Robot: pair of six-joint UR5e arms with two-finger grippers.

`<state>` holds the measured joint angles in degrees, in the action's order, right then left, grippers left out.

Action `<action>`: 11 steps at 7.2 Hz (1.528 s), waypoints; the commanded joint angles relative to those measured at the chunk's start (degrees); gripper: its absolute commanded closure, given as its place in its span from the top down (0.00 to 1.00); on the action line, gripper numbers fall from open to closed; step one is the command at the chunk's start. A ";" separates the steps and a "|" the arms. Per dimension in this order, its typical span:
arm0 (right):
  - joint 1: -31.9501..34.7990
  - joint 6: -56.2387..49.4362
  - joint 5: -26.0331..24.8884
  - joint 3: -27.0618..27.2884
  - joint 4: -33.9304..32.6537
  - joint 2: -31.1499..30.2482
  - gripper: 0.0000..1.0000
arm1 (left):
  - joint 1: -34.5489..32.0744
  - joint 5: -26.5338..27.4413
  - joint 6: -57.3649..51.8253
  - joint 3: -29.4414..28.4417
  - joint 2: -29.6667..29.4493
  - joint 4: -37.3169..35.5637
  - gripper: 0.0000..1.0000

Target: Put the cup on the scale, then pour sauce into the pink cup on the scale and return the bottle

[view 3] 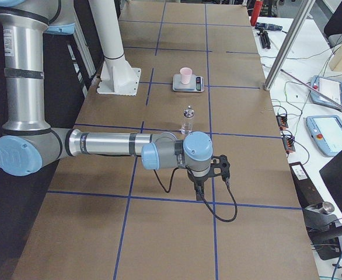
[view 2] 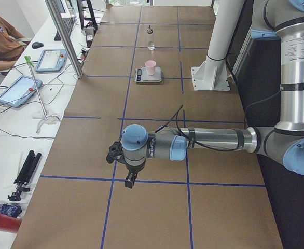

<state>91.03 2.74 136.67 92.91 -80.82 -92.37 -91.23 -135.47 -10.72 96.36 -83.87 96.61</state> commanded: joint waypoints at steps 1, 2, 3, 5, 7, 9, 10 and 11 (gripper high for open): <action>-0.15 1.66 0.00 -0.71 1.55 -0.01 1.00 | 0.00 -0.23 5.87 -0.12 0.46 4.87 1.00; -0.15 1.83 0.09 -0.36 1.63 -0.01 1.00 | 0.00 0.03 9.10 -0.21 0.73 7.86 1.00; -0.15 1.83 0.09 -0.27 1.63 -0.01 1.00 | 0.00 0.30 11.83 -0.21 0.64 8.76 1.00; -0.15 1.75 0.09 -0.27 1.63 -0.01 1.00 | 0.00 0.30 16.67 0.05 0.29 8.33 1.00; -0.15 1.75 0.17 -0.27 1.55 -0.01 1.00 | 0.17 0.47 20.28 -0.12 0.20 7.54 1.00; -0.15 1.66 0.17 -0.27 1.55 -0.09 1.00 | 0.26 0.30 20.04 1.19 -0.24 1.41 1.00; -0.15 1.66 0.17 -0.27 1.55 -0.09 1.00 | 0.26 0.30 19.95 1.37 -0.24 1.04 1.00; -0.15 1.66 0.26 -0.27 1.55 -0.18 1.00 | 0.26 0.38 19.77 1.37 -0.24 1.03 1.00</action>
<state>90.88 4.41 136.87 92.64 -79.28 -92.48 -90.97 -135.14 9.21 97.58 -84.07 98.22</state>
